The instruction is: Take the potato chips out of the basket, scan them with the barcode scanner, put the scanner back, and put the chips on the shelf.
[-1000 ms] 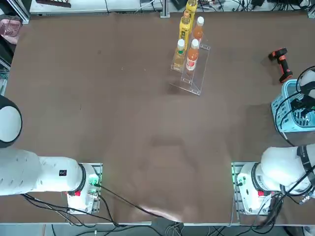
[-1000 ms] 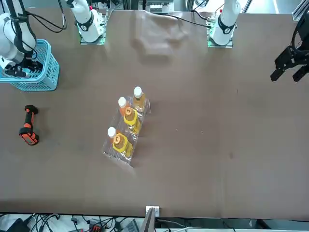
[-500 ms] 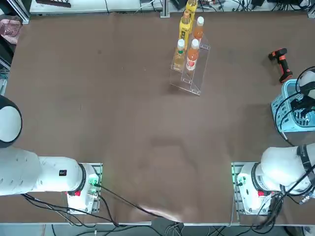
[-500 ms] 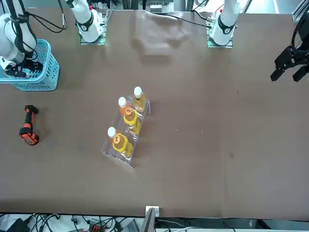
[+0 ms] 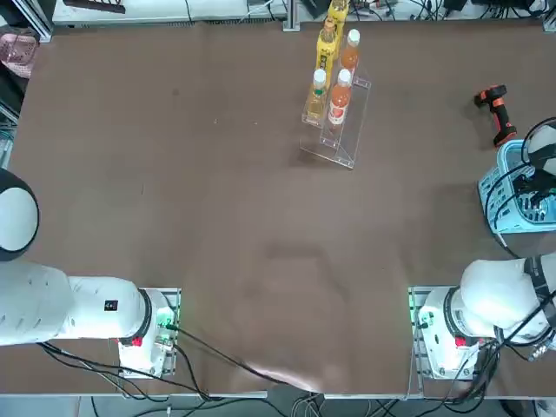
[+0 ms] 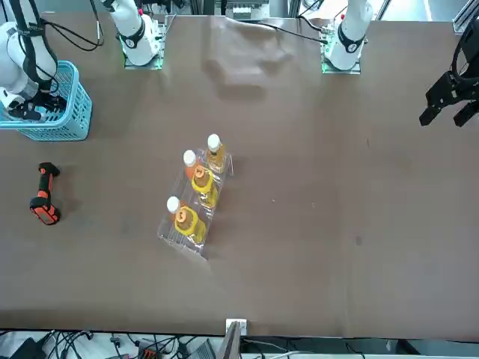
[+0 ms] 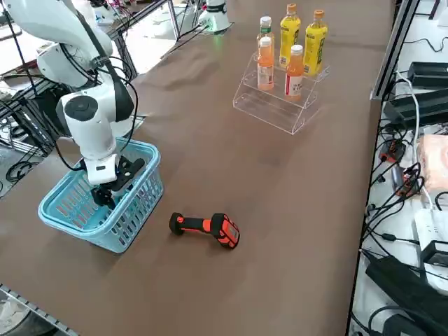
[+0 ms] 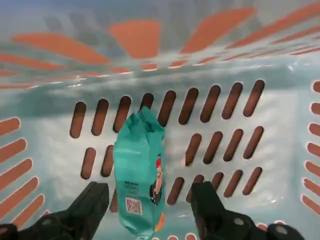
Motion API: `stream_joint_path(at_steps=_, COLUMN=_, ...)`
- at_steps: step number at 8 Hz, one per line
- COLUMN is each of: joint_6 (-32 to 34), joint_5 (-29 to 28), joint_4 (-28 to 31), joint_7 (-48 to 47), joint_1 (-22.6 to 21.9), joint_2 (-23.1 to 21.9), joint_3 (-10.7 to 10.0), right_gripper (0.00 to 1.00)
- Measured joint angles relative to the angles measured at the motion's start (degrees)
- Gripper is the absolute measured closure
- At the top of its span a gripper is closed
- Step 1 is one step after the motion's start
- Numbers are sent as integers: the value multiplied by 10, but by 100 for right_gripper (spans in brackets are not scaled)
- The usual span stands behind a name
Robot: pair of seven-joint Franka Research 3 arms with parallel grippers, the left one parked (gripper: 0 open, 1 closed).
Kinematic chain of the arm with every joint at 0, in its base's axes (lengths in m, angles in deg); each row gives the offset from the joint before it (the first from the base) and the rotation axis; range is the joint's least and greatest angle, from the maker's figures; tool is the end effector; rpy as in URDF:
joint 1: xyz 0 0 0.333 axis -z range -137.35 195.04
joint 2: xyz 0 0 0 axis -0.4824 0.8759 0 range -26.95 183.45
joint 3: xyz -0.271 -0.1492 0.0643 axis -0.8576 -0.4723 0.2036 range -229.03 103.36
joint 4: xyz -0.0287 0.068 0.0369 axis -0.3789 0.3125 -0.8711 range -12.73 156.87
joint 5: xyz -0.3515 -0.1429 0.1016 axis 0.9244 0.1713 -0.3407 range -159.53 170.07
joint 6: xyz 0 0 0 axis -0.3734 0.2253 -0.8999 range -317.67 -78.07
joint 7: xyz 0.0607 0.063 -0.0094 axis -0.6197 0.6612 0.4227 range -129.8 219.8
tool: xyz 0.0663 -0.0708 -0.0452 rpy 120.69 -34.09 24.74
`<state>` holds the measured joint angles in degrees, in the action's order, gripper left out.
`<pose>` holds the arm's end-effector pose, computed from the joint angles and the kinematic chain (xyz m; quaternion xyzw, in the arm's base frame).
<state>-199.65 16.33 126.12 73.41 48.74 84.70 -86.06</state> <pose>0.3274 -0.3077 0.2268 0.9955 -0.0449 -0.0763 0.0332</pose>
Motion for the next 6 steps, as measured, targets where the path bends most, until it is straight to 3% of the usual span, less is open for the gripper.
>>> stream_joint_path(at_steps=6, joint_6=-6, joint_5=-1, joint_4=-2, joint_7=0, joint_1=-9, joint_2=6, joint_3=6, right_gripper=0)
